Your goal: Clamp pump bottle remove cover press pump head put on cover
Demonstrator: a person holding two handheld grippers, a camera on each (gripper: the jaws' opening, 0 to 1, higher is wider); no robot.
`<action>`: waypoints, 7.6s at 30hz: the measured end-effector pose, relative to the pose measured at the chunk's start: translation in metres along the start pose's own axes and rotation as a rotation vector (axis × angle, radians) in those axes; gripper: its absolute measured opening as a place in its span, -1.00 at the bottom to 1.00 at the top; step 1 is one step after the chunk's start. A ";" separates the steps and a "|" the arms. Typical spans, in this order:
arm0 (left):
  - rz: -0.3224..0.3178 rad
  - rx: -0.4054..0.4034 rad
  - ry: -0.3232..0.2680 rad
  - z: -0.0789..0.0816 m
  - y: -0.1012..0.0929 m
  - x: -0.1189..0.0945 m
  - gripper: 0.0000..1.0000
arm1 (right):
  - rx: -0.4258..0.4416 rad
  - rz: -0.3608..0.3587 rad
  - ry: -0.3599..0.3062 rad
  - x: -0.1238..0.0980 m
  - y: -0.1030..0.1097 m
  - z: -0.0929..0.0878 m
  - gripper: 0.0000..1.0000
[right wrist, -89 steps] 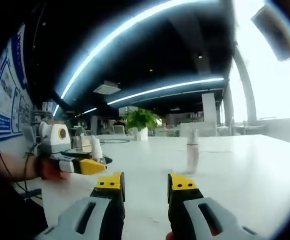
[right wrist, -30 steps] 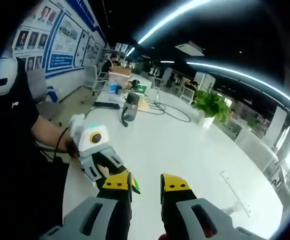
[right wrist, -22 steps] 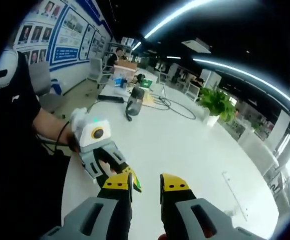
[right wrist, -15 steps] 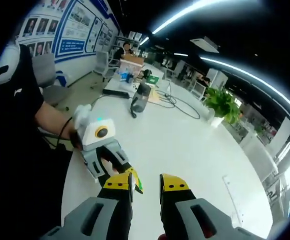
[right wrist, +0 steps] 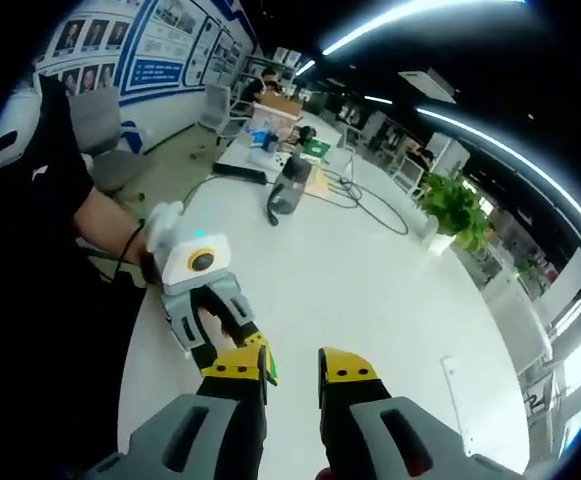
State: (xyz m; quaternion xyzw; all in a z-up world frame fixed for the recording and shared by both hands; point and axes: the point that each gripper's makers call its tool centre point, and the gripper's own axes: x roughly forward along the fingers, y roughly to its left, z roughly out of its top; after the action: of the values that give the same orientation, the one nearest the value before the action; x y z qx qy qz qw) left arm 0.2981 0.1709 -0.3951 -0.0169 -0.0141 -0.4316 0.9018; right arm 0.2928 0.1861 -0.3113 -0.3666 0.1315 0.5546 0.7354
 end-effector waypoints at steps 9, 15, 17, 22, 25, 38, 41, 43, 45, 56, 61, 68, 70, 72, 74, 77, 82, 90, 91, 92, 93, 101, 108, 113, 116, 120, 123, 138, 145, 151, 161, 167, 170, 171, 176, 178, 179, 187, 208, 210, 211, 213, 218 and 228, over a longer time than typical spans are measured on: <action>0.001 0.000 0.000 0.000 0.000 0.000 -0.70 | -0.015 0.006 0.013 0.000 -0.004 0.001 -0.71; 0.001 0.000 0.000 0.000 0.000 0.000 -0.70 | -0.035 0.014 0.030 0.000 -0.003 0.002 -0.71; 0.001 0.000 0.000 0.000 0.000 0.000 -0.70 | -0.037 0.014 0.032 0.000 -0.003 0.002 -0.71; 0.001 -0.001 0.000 0.000 0.000 0.000 -0.70 | -0.039 0.015 0.036 0.000 -0.002 0.002 -0.71; 0.000 -0.002 0.000 0.000 0.001 0.000 -0.70 | -0.047 0.021 0.047 -0.001 -0.001 0.001 -0.71; 0.001 -0.002 -0.001 0.000 0.001 0.000 -0.70 | -0.066 0.032 0.071 -0.003 -0.004 -0.001 -0.71; 0.001 -0.002 -0.001 0.000 0.001 0.000 -0.70 | -0.071 0.035 0.074 -0.002 -0.004 0.000 -0.71; 0.002 -0.001 -0.001 0.000 0.000 0.000 -0.70 | -0.075 0.036 0.078 -0.001 -0.004 0.000 -0.71; 0.002 -0.001 -0.001 0.000 0.000 0.000 -0.70 | -0.079 0.040 0.085 0.001 -0.005 0.000 -0.71; 0.001 -0.001 -0.001 0.000 0.000 0.000 -0.70 | -0.110 0.058 0.128 -0.001 -0.004 0.000 -0.71; 0.000 -0.001 -0.001 0.000 0.000 0.000 -0.70 | -0.127 0.070 0.147 0.000 -0.002 0.000 -0.71; -0.002 -0.002 -0.001 0.000 0.000 0.000 -0.70 | -0.135 0.082 0.169 0.001 -0.004 -0.001 -0.71; -0.002 -0.002 -0.001 0.000 0.000 0.000 -0.70 | -0.148 0.090 0.191 0.000 -0.002 -0.004 -0.71; -0.002 -0.002 -0.001 0.001 -0.001 0.000 -0.70 | -0.149 0.093 0.200 0.000 -0.002 -0.003 -0.71; -0.001 -0.001 -0.001 0.000 -0.001 0.000 -0.70 | -0.151 0.096 0.207 0.000 -0.004 -0.004 -0.71; -0.001 -0.001 -0.001 0.000 0.000 -0.001 -0.70 | -0.154 0.095 0.207 -0.002 -0.005 -0.002 -0.71; -0.001 -0.002 -0.001 0.000 0.001 0.000 -0.70 | -0.156 0.100 0.212 -0.005 -0.023 -0.007 -0.72; -0.001 0.000 -0.001 0.000 0.001 0.000 -0.70 | -0.167 0.106 0.242 -0.004 -0.017 -0.009 -0.72; -0.001 -0.001 -0.001 0.000 0.001 0.000 -0.70 | -0.172 0.110 0.250 -0.004 -0.016 -0.010 -0.72; -0.001 -0.002 -0.001 0.000 0.001 0.000 -0.70 | -0.178 0.112 0.257 -0.005 -0.015 -0.009 -0.72; -0.002 -0.002 -0.001 0.000 0.001 0.000 -0.70 | -0.180 0.114 0.261 -0.005 -0.015 -0.009 -0.72; 0.001 0.000 -0.001 0.000 0.000 0.000 -0.70 | -0.205 0.143 0.281 -0.002 -0.005 -0.005 -0.72; -0.001 -0.003 -0.001 0.000 0.000 0.000 -0.70 | -0.295 0.256 0.289 0.008 0.020 -0.002 -0.79; -0.003 -0.003 0.000 0.000 -0.001 0.000 -0.70 | -0.341 0.300 0.334 0.015 0.024 -0.005 -0.85; -0.004 -0.004 0.000 0.000 -0.001 0.000 -0.70 | -0.361 0.320 0.349 0.017 0.027 -0.005 -0.86; -0.006 -0.005 0.000 0.000 -0.001 0.000 -0.70 | -0.361 0.357 0.362 0.018 0.031 -0.006 -0.87; -0.007 -0.005 0.000 0.000 -0.001 -0.001 -0.70 | -0.365 0.370 0.375 0.019 0.028 -0.009 -0.88; -0.008 -0.009 0.000 0.000 -0.001 -0.001 -0.70 | -0.397 0.424 0.391 0.025 0.024 -0.009 -0.96; -0.008 -0.008 0.000 0.000 -0.001 -0.001 -0.70 | -0.408 0.456 0.409 0.024 0.038 -0.014 -1.00; -0.010 -0.008 0.000 0.000 -0.001 -0.001 -0.70 | -0.413 0.457 0.420 0.023 0.045 -0.018 -1.00; -0.010 -0.009 0.000 0.000 -0.001 -0.001 -0.70 | -0.406 0.478 0.431 0.025 0.045 -0.018 -1.00; -0.012 -0.008 0.000 0.000 -0.001 -0.001 -0.70 | -0.438 0.521 0.481 0.028 0.042 -0.018 -1.00; -0.010 -0.012 0.000 0.000 0.000 -0.001 -0.70 | -0.453 0.541 0.505 0.031 0.040 -0.018 -1.00; -0.010 -0.012 0.000 0.000 0.000 -0.001 -0.70 | -0.452 0.546 0.514 0.031 0.039 -0.018 -1.00; -0.011 -0.009 0.000 0.000 0.000 -0.001 -0.70 | -0.438 0.564 0.542 0.031 0.038 -0.019 -1.00; -0.012 -0.009 0.000 -0.001 0.000 0.000 -0.70 | -0.438 0.568 0.549 0.031 0.038 -0.019 -1.00; -0.011 -0.009 0.000 -0.001 0.000 0.000 -0.70 | -0.437 0.569 0.553 0.031 0.038 -0.019 -1.00; -0.009 -0.012 0.000 0.000 0.000 0.000 -0.70 | -0.430 0.574 0.569 0.031 0.039 -0.019 -1.00; -0.011 -0.010 0.000 0.000 -0.001 -0.001 -0.70 | -0.446 0.564 0.588 0.029 0.041 -0.020 -1.00; -0.011 -0.008 0.000 0.000 -0.001 -0.001 -0.70 | -0.447 0.563 0.585 0.029 0.042 -0.021 -1.00; -0.011 -0.008 0.000 0.000 -0.001 -0.001 -0.70 | -0.448 0.562 0.584 0.028 0.044 -0.021 -1.00; -0.011 -0.008 0.000 0.000 -0.001 -0.001 -0.70 | -0.450 0.562 0.581 0.028 0.045 -0.021 -1.00; -0.011 -0.008 0.000 0.000 -0.001 -0.001 -0.70 | -0.443 0.564 0.575 0.027 0.048 -0.021 -1.00; -0.011 -0.011 0.000 -0.001 -0.001 -0.001 -0.70 | -0.459 0.567 0.591 0.033 0.044 -0.024 -1.00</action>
State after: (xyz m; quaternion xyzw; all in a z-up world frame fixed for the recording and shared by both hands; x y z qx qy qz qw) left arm 0.2969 0.1711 -0.3959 -0.0216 -0.0118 -0.4368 0.8992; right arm 0.2690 0.1983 -0.3652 -0.6115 0.3041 0.6203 0.3858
